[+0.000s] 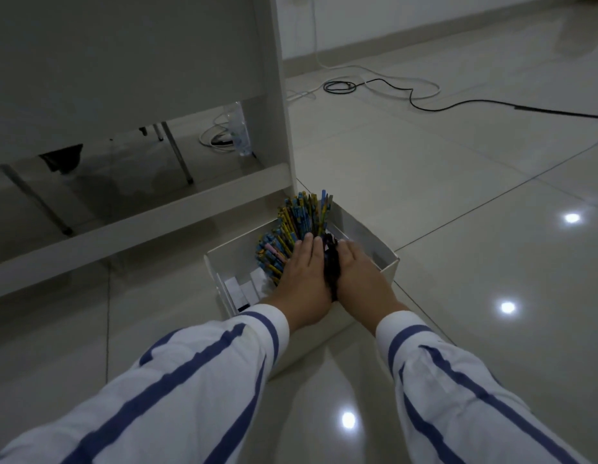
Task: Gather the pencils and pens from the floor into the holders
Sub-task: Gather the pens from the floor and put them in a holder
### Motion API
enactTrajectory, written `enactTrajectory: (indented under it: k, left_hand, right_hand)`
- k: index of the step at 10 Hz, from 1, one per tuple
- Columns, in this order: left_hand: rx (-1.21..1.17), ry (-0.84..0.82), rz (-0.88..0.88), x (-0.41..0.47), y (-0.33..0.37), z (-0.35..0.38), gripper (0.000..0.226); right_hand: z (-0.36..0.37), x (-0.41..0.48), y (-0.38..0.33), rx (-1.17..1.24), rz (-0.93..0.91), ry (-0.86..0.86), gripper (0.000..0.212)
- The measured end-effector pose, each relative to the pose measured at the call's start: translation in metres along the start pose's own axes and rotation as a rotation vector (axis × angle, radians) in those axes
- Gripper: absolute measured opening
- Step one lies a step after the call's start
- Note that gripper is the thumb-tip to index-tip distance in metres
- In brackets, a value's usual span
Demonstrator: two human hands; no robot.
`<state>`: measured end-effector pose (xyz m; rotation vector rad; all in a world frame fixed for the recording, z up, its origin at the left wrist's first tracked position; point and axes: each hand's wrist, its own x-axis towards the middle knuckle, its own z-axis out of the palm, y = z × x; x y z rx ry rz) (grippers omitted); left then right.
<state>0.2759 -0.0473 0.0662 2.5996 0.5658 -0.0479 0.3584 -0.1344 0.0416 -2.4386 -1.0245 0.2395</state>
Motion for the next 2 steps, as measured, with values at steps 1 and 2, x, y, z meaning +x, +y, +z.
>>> enactTrajectory:
  k: [1, 2]
  left_hand:
    - [-0.034, 0.008, -0.019, -0.011, -0.01, -0.006, 0.082]
    - [-0.032, 0.052, -0.016, -0.024, -0.022, -0.016, 0.077]
  right_hand:
    - [-0.004, -0.004, -0.014, -0.029, -0.001, 0.089, 0.059]
    - [-0.003, -0.005, -0.034, -0.111, -0.067, 0.161, 0.057]
